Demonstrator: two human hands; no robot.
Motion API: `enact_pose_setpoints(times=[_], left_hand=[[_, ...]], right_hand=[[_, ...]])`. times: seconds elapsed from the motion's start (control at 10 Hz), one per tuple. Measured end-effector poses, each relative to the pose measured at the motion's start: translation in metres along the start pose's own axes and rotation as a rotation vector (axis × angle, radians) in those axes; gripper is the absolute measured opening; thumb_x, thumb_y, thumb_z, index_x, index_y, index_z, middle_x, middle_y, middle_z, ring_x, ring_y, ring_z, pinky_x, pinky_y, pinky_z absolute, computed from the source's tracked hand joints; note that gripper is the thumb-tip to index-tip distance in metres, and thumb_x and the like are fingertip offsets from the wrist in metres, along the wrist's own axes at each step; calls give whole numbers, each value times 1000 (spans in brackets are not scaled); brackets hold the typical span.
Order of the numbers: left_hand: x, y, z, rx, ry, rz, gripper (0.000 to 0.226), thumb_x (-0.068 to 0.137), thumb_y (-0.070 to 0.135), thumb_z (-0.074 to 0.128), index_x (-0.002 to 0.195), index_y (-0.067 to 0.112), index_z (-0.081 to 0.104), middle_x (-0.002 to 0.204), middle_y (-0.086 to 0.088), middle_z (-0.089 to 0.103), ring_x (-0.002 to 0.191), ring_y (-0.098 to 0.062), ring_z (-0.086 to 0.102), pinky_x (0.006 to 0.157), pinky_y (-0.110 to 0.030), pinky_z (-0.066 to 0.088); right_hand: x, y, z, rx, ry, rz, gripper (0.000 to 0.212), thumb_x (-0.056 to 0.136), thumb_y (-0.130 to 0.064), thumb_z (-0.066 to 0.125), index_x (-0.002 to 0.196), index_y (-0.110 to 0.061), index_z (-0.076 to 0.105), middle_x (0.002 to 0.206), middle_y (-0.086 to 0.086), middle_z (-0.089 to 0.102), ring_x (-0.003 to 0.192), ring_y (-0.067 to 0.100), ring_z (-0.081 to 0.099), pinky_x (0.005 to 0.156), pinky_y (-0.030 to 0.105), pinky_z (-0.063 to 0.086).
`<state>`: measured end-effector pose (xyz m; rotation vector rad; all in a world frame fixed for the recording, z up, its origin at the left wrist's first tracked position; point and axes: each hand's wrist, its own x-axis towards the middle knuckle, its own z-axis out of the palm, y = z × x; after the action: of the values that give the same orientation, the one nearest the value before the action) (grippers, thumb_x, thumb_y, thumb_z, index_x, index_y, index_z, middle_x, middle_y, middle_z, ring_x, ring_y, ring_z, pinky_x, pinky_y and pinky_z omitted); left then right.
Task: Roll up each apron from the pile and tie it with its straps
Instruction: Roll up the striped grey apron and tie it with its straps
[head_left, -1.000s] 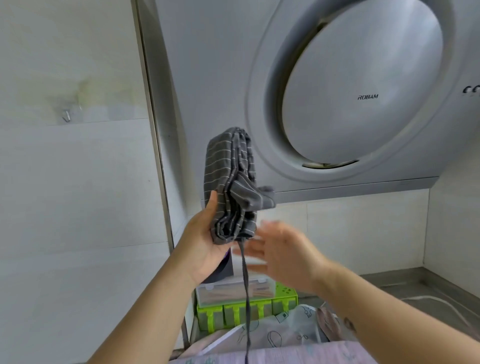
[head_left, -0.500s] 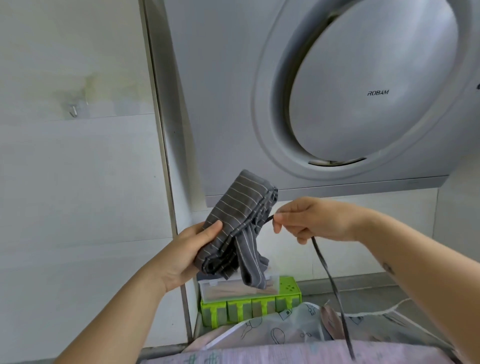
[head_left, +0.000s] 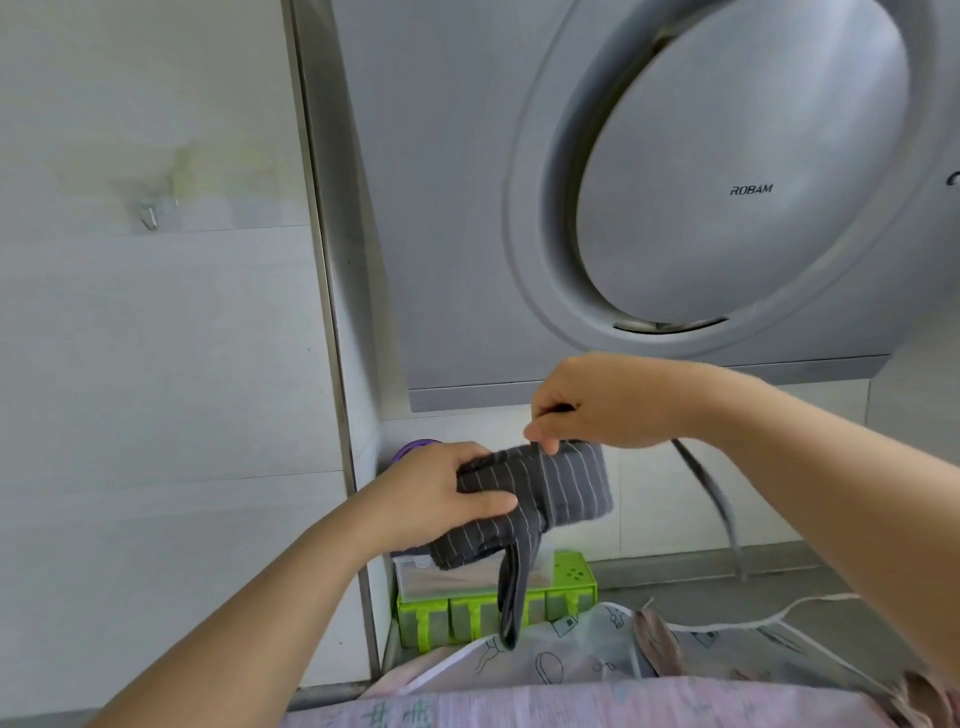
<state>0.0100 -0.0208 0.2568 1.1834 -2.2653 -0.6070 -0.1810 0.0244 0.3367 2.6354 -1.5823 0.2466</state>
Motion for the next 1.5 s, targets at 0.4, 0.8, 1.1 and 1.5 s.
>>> enact_pose_setpoints(times=[0.4,0.8,1.1,1.5], left_hand=[[-34,43,-19,-258,-64,300,42,75,28,71,115,34,61,107,14,70,100,-5,66,87,-21,52],[-19,1,-3,-497,241,39,41,76,44,74,112,28,63,102,3,73,92,-18,71,90,-44,54],[-11,-5,3,-494,336,-18,23,86,31,65,109,29,66,97,6,74,89,-15,71,88,-41,55],[-1,3,30,173,193,79,38,86,36,66,121,27,58,105,12,61,96,-6,58,88,-29,50]], right_hand=[[-6,44,37,728,203,-682,25,74,4,66,58,9,48,59,28,36,51,32,42,62,15,47],[-14,13,90,395,276,45,32,101,-23,41,82,-19,66,70,-16,62,69,2,57,65,13,41],[-20,20,73,82,175,88,31,102,-27,37,94,-19,65,59,-12,42,56,3,41,57,16,34],[-16,0,27,-448,-104,-28,29,98,-34,44,89,-15,65,91,-1,64,81,21,61,75,34,51]])
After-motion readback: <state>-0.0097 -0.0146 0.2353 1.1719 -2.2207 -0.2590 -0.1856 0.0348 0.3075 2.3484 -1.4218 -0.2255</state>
